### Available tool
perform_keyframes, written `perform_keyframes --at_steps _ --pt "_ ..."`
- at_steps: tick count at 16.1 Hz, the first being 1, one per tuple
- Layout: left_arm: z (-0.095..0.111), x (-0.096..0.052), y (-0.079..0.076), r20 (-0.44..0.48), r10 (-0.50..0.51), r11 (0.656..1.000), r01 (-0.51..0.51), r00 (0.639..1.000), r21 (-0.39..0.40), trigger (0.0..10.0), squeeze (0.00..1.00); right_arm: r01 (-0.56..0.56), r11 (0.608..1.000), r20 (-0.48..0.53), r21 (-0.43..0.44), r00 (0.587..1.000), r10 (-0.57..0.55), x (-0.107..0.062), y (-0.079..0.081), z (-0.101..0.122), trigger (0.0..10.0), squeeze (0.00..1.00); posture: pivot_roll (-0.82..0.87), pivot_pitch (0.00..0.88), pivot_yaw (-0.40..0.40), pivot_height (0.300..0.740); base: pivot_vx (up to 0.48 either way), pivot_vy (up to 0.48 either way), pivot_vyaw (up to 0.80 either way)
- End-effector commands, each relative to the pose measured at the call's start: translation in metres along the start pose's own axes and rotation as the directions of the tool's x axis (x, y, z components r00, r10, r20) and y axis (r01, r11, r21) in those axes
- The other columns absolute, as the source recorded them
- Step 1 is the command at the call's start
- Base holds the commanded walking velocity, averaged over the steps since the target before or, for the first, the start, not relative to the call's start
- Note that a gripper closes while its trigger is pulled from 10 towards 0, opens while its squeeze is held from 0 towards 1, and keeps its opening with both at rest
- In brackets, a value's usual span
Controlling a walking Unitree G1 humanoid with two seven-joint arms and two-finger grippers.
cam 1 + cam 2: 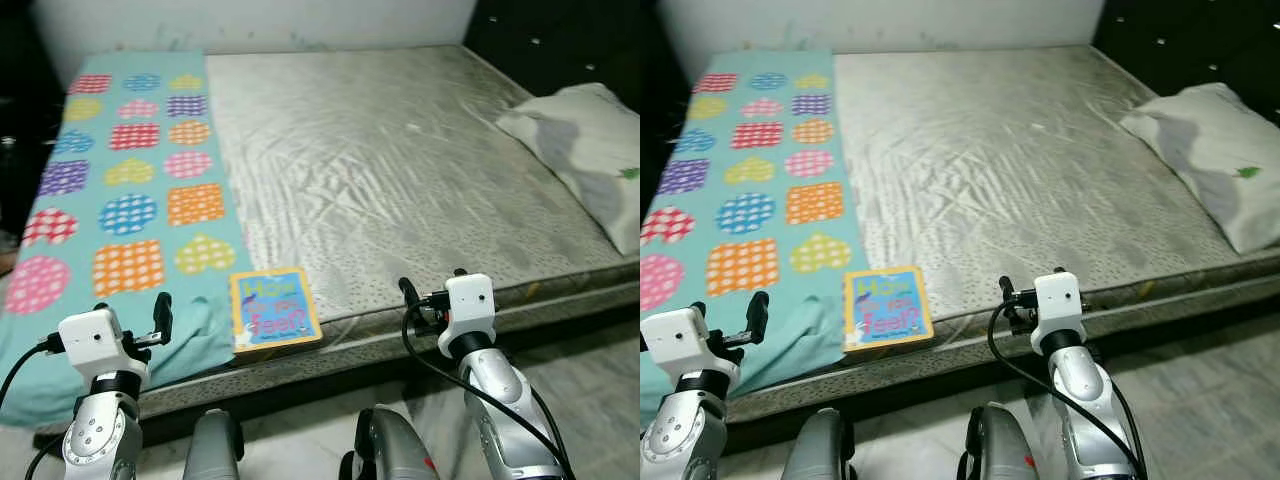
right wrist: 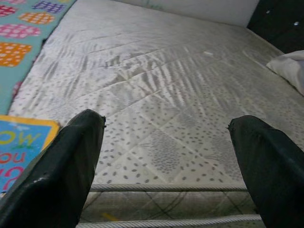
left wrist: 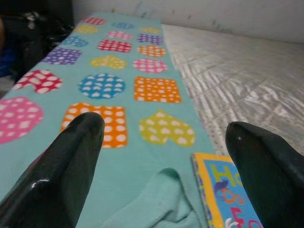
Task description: Clean up the room
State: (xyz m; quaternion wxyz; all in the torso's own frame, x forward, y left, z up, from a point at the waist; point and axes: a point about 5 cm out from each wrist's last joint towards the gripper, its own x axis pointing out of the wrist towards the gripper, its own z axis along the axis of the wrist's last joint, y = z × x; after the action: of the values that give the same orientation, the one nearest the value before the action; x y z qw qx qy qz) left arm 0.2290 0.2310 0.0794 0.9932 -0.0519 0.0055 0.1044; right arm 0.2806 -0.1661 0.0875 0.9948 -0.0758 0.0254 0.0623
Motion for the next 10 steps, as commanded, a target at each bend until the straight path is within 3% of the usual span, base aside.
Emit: perform_keyframes --at_steps 1,8,10 --pt "0.0019 -0.0006 -0.0023 0.006 -0.017 1.000 0.017 1.000 0.001 10.0 0.00 -0.010 1.000 0.003 -0.012 1.000 0.010 0.0015 -0.0006 0.0003 10.0 0.00 -0.08 0.100 -0.038 0.620 0.330 0.000 0.00" --pt "0.0017 -0.0005 -0.0026 0.000 -0.024 1.000 0.024 1.000 -0.003 10.0 0.00 -0.010 1.000 -0.002 -0.010 1.000 0.010 0.0020 -0.0001 -0.0003 10.0 0.00 -0.08 0.111 -0.038 0.620 0.319 0.000 0.00" --pt "0.0016 -0.0003 -0.0022 -0.004 -0.021 1.000 0.021 1.000 -0.001 10.0 0.00 -0.008 1.000 -0.002 -0.008 1.000 0.008 0.0026 -0.0002 -0.0008 10.0 0.00 -0.07 0.111 -0.037 0.620 0.000 0.000 0.00"
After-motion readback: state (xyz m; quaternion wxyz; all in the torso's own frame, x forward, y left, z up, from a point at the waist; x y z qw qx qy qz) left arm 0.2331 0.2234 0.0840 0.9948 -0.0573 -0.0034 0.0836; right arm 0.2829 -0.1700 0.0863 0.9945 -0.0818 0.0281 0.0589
